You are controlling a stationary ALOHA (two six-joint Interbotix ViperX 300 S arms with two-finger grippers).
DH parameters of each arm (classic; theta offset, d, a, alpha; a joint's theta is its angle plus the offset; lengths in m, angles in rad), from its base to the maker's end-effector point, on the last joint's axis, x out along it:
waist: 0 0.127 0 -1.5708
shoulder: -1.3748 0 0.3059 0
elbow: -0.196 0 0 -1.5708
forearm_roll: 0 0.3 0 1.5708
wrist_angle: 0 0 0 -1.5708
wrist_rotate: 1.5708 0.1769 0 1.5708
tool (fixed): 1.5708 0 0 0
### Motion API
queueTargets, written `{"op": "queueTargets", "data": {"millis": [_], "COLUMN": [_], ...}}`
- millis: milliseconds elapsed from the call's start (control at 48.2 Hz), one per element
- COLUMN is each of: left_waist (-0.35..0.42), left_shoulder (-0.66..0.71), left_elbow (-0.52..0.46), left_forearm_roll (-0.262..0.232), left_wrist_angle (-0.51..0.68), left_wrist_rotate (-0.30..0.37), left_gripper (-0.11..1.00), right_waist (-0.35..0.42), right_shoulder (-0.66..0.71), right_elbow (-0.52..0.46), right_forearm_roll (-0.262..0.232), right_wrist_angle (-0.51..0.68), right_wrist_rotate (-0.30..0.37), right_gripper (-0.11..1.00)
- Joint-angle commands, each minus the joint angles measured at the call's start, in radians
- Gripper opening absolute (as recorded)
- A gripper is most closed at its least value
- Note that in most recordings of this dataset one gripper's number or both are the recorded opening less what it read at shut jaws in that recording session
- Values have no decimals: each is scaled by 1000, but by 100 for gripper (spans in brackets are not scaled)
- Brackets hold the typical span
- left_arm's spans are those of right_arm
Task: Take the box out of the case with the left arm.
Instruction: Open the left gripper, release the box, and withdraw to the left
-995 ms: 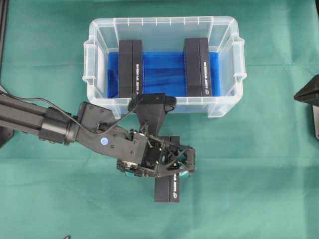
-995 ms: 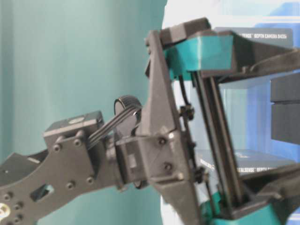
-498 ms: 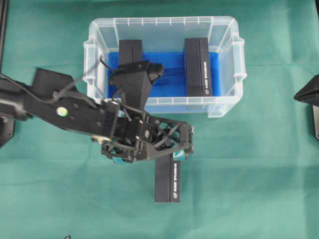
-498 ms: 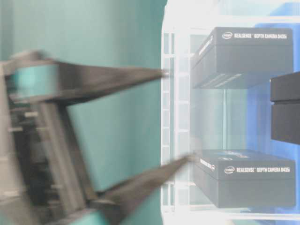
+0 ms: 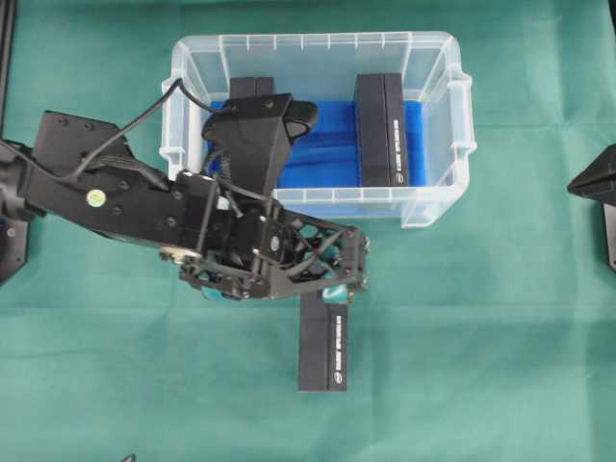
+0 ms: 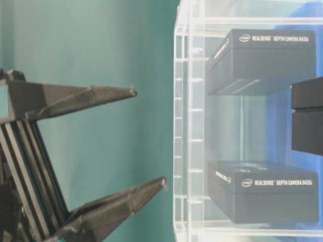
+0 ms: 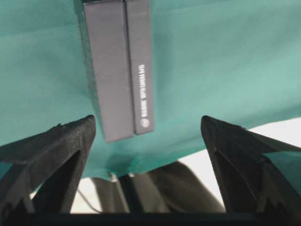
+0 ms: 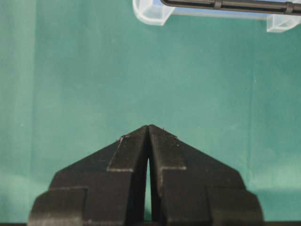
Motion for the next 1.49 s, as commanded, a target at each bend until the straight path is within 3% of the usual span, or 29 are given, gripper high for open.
{"op": "queueTargets", "data": {"millis": [0,187,456,643,974,1120,1472], "left_waist": [-11,-29,-67,-77,-52,11,265], "left_shoulder": [-72,-183,-374,-482,-514,-525,-543], "left_elbow": [11,114,360,479,508,514,522], "left_forearm_roll": [5,3,5,5,8,8,8], "left_wrist_angle": [2,5,41,43,95,124,152], "left_wrist_rotate": [14,15,5,-15,3,67,305], "left_gripper": [95,95,95,95,95,95,95], "right_waist": [2,2,2,0,0,0,0], "right_shoulder": [8,8,9,9,9,8,9], "right_elbow": [-31,-31,-32,-31,-32,-34,-37], "right_forearm_roll": [-2,-2,-2,-3,-3,-3,2], "right_wrist_angle": [-3,2,21,21,23,23,23], "right_wrist_rotate": [2,2,2,2,-2,-2,2], "right_gripper": [2,2,2,2,2,2,2]}}
